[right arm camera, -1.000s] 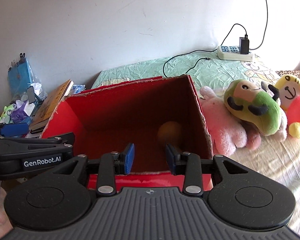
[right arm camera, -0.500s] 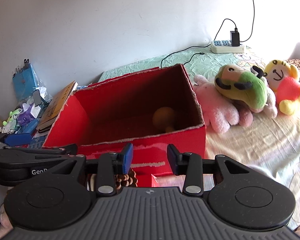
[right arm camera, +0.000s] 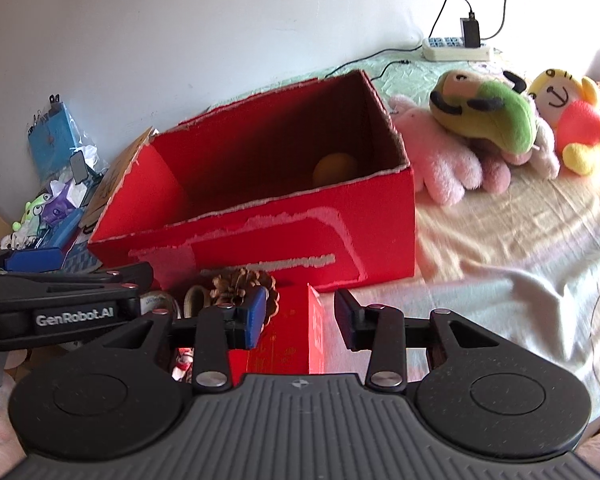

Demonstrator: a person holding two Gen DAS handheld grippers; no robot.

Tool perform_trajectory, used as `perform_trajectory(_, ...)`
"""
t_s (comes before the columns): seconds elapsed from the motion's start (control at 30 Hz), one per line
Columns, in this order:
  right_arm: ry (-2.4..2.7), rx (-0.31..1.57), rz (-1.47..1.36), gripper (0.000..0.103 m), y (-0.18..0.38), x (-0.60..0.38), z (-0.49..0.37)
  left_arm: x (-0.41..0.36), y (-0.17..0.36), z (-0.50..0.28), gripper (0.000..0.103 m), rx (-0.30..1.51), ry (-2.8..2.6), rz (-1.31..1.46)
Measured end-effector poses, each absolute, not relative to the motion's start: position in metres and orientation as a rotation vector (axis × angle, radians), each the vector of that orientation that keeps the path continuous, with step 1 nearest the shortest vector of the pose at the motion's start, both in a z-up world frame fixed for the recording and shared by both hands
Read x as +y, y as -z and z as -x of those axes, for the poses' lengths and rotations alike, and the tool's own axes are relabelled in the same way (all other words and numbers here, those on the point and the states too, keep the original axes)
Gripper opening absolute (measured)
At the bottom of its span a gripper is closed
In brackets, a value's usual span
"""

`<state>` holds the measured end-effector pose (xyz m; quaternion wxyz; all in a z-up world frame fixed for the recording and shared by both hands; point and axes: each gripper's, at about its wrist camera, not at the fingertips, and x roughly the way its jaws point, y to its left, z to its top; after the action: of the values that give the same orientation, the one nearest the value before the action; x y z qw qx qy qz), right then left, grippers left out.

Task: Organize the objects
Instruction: 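Withdraw the right gripper from the box toward the pine cone, then grasp the pine cone with the right gripper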

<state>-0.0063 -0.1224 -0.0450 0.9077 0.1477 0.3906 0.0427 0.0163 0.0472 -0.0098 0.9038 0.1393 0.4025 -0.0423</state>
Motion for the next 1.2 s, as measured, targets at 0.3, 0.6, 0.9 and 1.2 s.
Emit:
perform_trajectory(0.3, -0.109, 0.897, -0.355, 0.040, 0.064, -0.130, 0.004, 0.091, 0.022, 0.002, 0.092, 0.883, 0.259, -0.086)
perform_trajectory(0.6, -0.241, 0.877, -0.494, 0.040, 0.064, -0.136, -0.004, 0.085, 0.032, 0.011, 0.081, 0.864, 0.449, 0.021)
perform_trajectory(0.9, -0.281, 0.900, -0.594, 0.048, 0.071, -0.138, -0.027, 0.056, 0.054, -0.015, 0.060, 0.879, 0.564, 0.023)
perform_trajectory(1.2, -0.310, 0.974, -0.666, 0.043, 0.087, -0.140, -0.040, 0.049, 0.072, -0.036, 0.044, 0.941, 0.578, 0.033)
